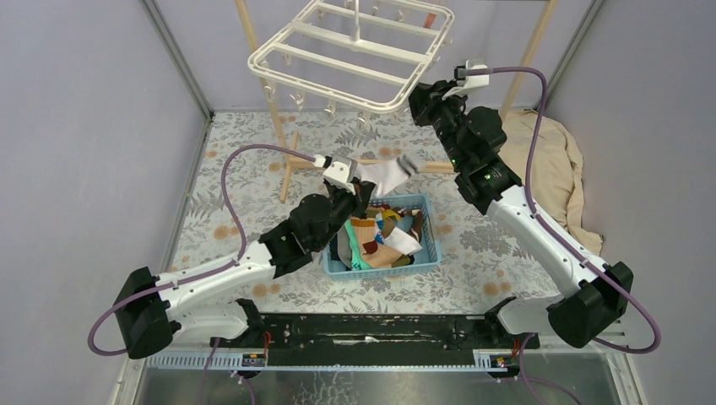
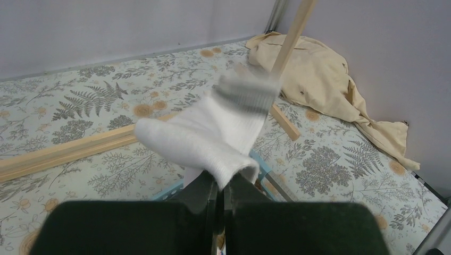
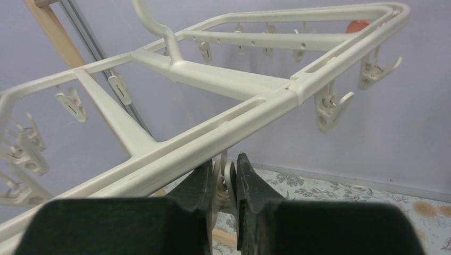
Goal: Remove the socks clipped to the hanger
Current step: Remove the sock from the hanger, then place the sock in the bin.
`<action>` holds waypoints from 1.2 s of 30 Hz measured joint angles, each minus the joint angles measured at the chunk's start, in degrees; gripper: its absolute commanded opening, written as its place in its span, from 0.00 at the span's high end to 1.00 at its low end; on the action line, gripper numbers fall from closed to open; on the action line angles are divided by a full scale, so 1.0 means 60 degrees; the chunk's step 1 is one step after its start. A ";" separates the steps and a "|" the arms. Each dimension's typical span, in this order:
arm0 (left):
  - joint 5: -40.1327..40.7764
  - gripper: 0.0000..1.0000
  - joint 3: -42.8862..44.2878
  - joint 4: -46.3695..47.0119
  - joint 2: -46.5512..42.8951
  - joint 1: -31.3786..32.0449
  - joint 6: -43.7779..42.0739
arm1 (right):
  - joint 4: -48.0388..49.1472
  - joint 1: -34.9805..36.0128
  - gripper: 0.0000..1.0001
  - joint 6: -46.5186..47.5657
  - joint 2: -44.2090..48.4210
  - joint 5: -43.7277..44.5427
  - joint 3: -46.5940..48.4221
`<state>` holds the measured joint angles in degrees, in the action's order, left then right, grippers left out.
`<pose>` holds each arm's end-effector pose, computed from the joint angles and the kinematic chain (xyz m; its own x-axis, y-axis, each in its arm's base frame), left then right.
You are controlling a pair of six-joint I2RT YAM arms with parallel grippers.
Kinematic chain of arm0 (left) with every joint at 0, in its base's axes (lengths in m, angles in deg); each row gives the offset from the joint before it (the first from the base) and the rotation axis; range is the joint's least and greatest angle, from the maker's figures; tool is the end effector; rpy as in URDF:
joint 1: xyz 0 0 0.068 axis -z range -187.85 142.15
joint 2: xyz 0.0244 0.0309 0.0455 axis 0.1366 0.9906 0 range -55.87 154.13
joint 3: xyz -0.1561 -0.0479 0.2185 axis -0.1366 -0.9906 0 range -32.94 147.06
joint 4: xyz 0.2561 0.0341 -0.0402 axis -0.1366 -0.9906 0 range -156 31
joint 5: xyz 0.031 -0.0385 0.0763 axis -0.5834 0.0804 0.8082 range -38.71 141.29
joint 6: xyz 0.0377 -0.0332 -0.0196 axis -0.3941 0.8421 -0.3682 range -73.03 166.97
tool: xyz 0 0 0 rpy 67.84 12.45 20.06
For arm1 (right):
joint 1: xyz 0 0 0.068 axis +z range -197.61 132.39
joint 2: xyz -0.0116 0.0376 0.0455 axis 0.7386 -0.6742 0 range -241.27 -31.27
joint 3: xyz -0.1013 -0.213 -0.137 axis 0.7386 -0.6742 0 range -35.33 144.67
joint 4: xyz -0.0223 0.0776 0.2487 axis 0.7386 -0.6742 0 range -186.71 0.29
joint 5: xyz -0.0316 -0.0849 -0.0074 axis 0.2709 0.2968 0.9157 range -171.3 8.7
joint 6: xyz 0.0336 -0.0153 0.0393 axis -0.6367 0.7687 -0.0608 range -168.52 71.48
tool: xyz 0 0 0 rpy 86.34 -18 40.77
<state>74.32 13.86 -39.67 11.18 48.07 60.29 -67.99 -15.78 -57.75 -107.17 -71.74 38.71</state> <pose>0.1654 -0.2194 0.3263 -0.1338 -0.1807 -0.9744 0.5264 0.8201 -0.2243 0.2623 0.1559 0.4585 0.2226 0.3245 -0.9193 -0.4286 0.8796 0.2067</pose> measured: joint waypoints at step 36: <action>-0.2295 0.64 -0.1155 -0.0339 0.0929 0.0000 0.1581 | -0.4237 -0.0011 0.09 -0.1479 0.3104 -0.0612 -0.3916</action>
<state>60.55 6.94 -41.70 16.75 48.07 69.78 -93.41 -15.84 -66.63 -88.55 -75.41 15.21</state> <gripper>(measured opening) 0.288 0.922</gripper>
